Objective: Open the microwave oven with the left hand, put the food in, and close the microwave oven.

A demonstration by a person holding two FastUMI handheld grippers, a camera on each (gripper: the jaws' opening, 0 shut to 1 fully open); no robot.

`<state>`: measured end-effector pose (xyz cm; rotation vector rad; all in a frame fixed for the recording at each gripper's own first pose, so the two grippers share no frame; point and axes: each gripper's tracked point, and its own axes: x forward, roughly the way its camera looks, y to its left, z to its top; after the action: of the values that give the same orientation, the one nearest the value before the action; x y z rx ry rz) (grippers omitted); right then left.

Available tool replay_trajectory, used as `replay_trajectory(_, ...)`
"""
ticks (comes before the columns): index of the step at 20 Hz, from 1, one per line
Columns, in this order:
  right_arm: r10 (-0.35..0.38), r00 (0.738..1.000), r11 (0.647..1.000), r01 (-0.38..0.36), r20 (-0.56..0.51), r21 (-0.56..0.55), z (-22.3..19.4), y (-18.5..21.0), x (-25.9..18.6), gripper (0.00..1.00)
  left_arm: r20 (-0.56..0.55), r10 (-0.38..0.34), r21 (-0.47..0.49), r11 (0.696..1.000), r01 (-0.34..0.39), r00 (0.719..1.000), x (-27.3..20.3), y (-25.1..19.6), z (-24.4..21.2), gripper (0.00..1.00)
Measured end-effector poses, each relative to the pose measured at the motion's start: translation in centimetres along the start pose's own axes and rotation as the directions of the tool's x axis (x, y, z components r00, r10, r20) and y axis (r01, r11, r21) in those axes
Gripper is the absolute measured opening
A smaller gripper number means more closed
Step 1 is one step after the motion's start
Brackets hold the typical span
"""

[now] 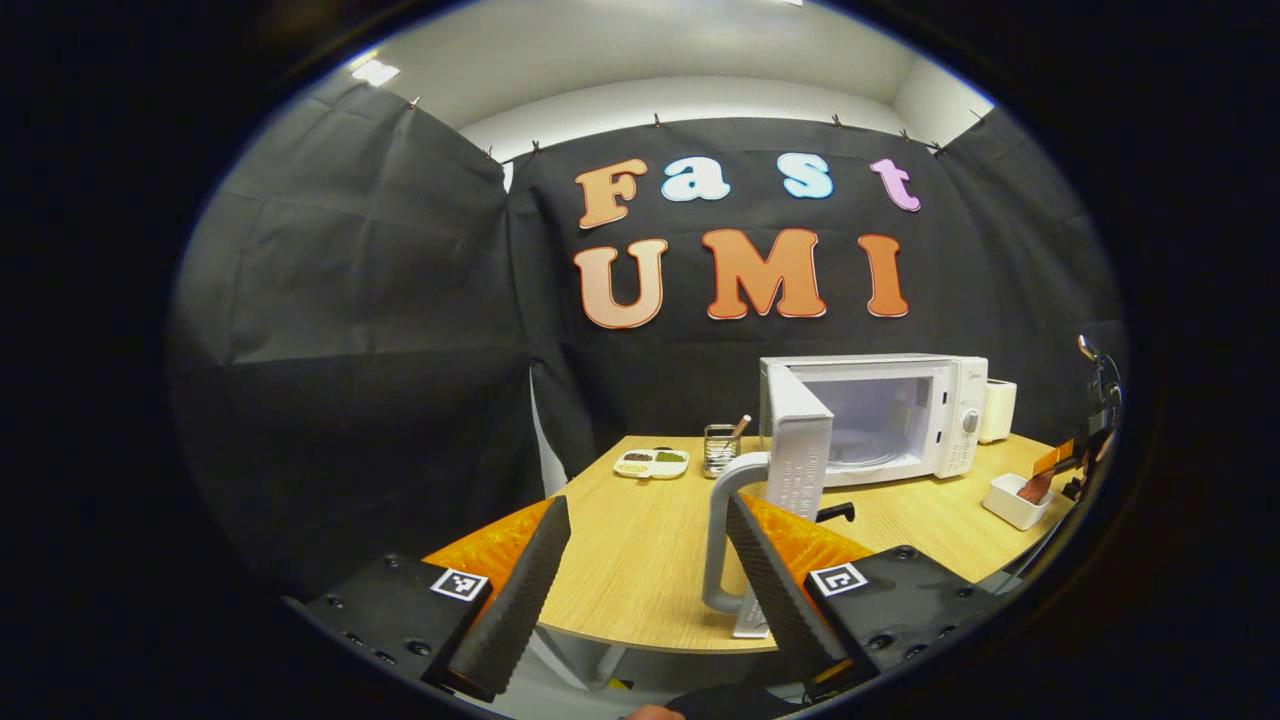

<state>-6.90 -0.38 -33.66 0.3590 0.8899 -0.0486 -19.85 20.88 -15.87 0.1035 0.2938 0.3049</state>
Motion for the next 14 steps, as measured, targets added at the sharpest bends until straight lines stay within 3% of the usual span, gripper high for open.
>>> replay_trajectory(1, 0.004, 1.000, 1.000, -0.004, 0.007, 0.018, 0.0, 0.1, 0.0, 0.61, 0.004, 0.006, 0.000, 1.000, -0.006, 1.000, 0.1, 0.4, 0.2, 1.00)
replay_trajectory(3, 0.019, 1.000, 0.998, -0.019, 0.007, 0.053, 0.0, 0.5, -0.2, 0.49, -0.002, 0.017, -0.001, 1.000, -0.017, 1.000, 0.3, 1.2, -0.2, 0.94)
replay_trajectory(5, 0.036, 0.999, 0.996, -0.039, 0.032, 0.079, 0.4, 0.9, -0.5, 0.36, -0.014, 0.022, -0.001, 1.000, -0.023, 1.000, 0.6, 1.8, -0.7, 0.95)
replay_trajectory(8, 0.123, 0.989, 0.977, -0.135, 0.081, 0.163, 1.3, 2.8, -1.4, 0.24, -0.035, 0.026, -0.014, 1.000, -0.026, 0.999, 1.2, 2.4, -1.9, 0.94)
replay_trajectory(9, 0.129, 0.988, 0.973, -0.143, 0.088, 0.181, 1.4, 2.8, -1.3, 0.17, -0.041, 0.024, -0.019, 0.999, -0.025, 0.999, 1.4, 2.5, -2.2, 0.95)
replay_trajectory(13, 0.124, 0.988, 0.988, -0.132, 0.095, 0.084, 1.1, 3.5, -1.9, 0.13, -0.055, 0.021, -0.029, 0.999, -0.022, 0.998, 1.8, 3.0, -3.1, 0.95)
replay_trajectory(14, 0.115, 0.989, 0.991, -0.121, 0.097, 0.060, 1.2, 3.6, -2.2, 0.13, -0.058, 0.021, -0.029, 0.999, -0.023, 0.998, 2.0, 3.2, -3.3, 1.00)
